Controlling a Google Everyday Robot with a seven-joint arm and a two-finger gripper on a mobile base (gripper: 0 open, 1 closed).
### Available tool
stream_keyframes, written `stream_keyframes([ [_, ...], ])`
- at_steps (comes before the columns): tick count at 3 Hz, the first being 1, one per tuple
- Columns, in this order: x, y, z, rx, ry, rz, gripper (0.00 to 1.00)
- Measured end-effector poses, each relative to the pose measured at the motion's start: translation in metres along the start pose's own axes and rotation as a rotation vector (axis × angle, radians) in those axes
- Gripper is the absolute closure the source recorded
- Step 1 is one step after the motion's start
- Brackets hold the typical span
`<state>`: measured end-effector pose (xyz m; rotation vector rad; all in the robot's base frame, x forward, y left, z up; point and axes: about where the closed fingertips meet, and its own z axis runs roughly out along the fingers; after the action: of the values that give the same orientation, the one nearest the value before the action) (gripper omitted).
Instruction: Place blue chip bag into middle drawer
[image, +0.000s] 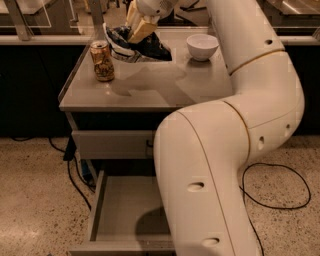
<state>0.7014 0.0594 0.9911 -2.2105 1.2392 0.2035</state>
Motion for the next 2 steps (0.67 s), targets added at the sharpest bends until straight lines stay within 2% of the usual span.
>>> stream_keyframes([
  [2, -0.003, 0.035, -0.053, -0.011, 0.036, 0.015, 1.00],
])
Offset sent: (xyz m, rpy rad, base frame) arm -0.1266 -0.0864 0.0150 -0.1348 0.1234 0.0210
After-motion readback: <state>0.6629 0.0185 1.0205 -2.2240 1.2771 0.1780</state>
